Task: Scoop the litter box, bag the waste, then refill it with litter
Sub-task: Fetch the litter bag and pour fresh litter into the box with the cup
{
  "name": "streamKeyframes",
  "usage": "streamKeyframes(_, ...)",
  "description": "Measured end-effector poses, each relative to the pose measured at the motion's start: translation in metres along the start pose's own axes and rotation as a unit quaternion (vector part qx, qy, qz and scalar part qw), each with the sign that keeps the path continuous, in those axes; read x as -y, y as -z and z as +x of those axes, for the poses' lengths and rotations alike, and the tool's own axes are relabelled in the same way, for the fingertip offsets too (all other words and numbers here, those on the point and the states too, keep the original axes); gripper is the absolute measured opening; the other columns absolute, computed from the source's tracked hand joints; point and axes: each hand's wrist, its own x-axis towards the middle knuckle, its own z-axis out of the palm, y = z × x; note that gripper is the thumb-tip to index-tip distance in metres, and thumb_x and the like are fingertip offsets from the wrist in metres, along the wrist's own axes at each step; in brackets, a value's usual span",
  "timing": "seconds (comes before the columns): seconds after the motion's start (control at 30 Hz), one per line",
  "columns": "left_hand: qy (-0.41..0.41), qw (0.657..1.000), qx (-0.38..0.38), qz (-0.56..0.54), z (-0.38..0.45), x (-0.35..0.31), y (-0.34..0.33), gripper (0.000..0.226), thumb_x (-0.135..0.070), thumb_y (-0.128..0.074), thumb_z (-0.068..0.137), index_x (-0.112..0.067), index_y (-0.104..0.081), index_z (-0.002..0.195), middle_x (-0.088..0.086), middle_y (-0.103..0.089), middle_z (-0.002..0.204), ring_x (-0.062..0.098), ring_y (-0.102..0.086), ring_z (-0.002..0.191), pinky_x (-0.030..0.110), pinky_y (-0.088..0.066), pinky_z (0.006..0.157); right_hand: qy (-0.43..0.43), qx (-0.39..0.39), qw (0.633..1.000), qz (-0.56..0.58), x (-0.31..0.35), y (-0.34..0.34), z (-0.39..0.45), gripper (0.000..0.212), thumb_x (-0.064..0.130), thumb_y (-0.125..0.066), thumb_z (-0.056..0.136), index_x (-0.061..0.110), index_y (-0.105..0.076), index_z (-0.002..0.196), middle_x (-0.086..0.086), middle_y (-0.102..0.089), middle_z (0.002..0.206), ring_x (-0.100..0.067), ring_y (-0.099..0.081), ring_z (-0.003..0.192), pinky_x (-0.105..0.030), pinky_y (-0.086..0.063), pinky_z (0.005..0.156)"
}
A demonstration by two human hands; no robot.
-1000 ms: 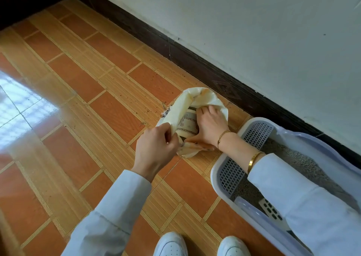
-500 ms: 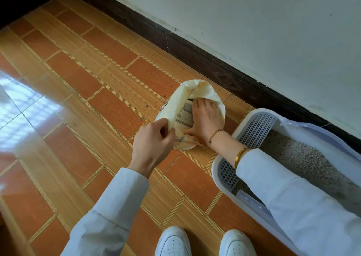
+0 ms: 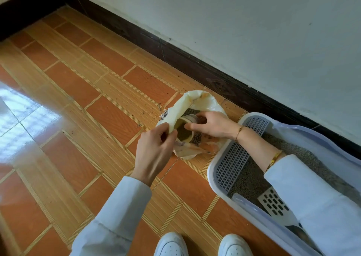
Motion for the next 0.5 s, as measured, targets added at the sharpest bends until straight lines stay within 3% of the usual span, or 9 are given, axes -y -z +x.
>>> streamKeyframes(0.23, 0.006, 0.997, 0.001, -0.081, -0.007, -0.024, -0.021, 0.038, -0.02, -0.055, 0.093, -0.021, -0.037, 0.059, -0.01, -0.028, 0.048, 0.01, -0.026, 0.046, 0.022, -0.023, 0.047, -0.018, 0.023, 0.998, 0.049, -0.015, 0.021, -0.032, 0.073, 0.076, -0.056, 0.072, 0.019, -0.062, 0.118, 0.005, -0.067, 0.11, -0.012, -0.062, 0.099, -0.035, -0.052, 0.091)
streamKeyframes(0.43, 0.025, 0.999, 0.002, -0.048, -0.004, -0.03, -0.029, 0.035, -0.021, -0.052, 0.094, -0.013, -0.039, 0.063, -0.006, -0.029, 0.05, 0.011, -0.024, 0.044, 0.022, -0.024, 0.045, -0.036, -0.066, 0.994, 0.076, -0.012, 0.023, -0.058, 0.058, 0.069, -0.062, 0.073, 0.018, -0.067, 0.1, 0.0, -0.07, 0.096, -0.012, -0.063, 0.091, -0.032, -0.054, 0.083)
streamKeyframes(0.5, 0.024, 0.999, 0.006, -0.041, -0.005, -0.031, -0.03, 0.035, -0.02, -0.051, 0.094, -0.013, -0.037, 0.062, -0.006, -0.028, 0.051, 0.011, -0.023, 0.045, 0.022, -0.024, 0.045, -0.04, -0.081, 0.992, 0.089, -0.013, 0.026, -0.067, 0.062, 0.073, -0.063, 0.068, 0.015, -0.069, 0.091, -0.005, -0.071, 0.089, -0.015, -0.066, 0.085, -0.03, -0.054, 0.077)
